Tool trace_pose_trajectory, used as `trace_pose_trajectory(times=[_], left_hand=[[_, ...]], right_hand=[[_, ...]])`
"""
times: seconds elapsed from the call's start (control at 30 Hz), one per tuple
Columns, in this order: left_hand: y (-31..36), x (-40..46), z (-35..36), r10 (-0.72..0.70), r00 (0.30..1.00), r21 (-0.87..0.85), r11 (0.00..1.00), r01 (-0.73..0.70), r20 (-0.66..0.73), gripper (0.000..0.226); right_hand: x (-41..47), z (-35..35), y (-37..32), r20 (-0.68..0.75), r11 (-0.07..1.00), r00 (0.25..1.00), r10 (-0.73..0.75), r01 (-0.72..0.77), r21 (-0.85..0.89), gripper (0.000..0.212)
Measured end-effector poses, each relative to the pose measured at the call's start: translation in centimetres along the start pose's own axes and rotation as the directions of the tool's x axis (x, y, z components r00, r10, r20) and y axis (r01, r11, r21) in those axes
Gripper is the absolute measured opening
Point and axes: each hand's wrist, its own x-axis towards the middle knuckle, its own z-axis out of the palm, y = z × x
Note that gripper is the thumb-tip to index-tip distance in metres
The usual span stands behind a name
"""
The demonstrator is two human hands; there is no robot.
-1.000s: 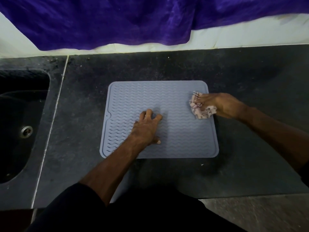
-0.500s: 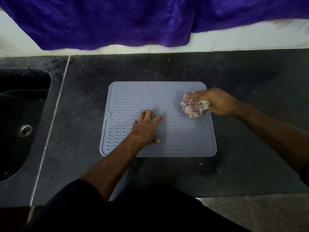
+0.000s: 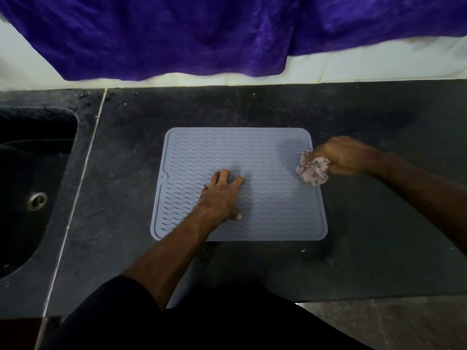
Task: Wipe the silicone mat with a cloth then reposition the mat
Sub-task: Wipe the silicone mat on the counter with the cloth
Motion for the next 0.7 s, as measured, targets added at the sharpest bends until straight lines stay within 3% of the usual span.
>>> trace_pose_trajectory(times=[0.17, 0.3, 0.47, 0.57, 0.63, 0.7], left_hand=[[0.1, -0.2, -0.2, 0.004, 1.0, -0.004, 1.0, -0.004, 0.006, 0.098], [0.1, -0.1, -0.3, 0.0, 1.0, 0.005, 1.0, 0.0, 0.004, 0.098], [-0.1, -0.1, 0.0, 0.003, 1.0, -0.004, 1.0, -0.003, 0.005, 0.1], [-0.1, -0.1, 0.0, 0.002, 1.0, -0.003, 1.0, -0.002, 0.002, 0.1], [-0.1, -0.1, 0.0, 0.0, 1.0, -0.005, 1.0, 0.0, -0.001, 0.1], [-0.1, -0.2, 0.0, 0.001, 1.0, -0.017, 1.0, -0.001, 0.001, 0.1]], right_hand=[[1.3, 0.7, -2.9, -0.222, 0.982, 0.97, -0.101, 0.134, 0.136, 0.041], [1.8, 3.2, -5.3, -0.14, 0.978, 0.975, -0.172, 0.186, 0.092, 0.045], [0.3, 3.5, -3.3, -0.094, 0.994, 0.995, -0.044, 0.054, 0.1, 0.045], [0.7, 1.6, -2.7, 0.024, 0.999, 1.0, -0.018, 0.019, -0.049, 0.043], [1.3, 0.3, -3.2, -0.001, 0.998, 0.999, -0.032, 0.032, -0.048, 0.032], [2.0, -0.1, -4.3, -0.125, 0.996, 0.99, -0.061, 0.068, 0.055, 0.028]])
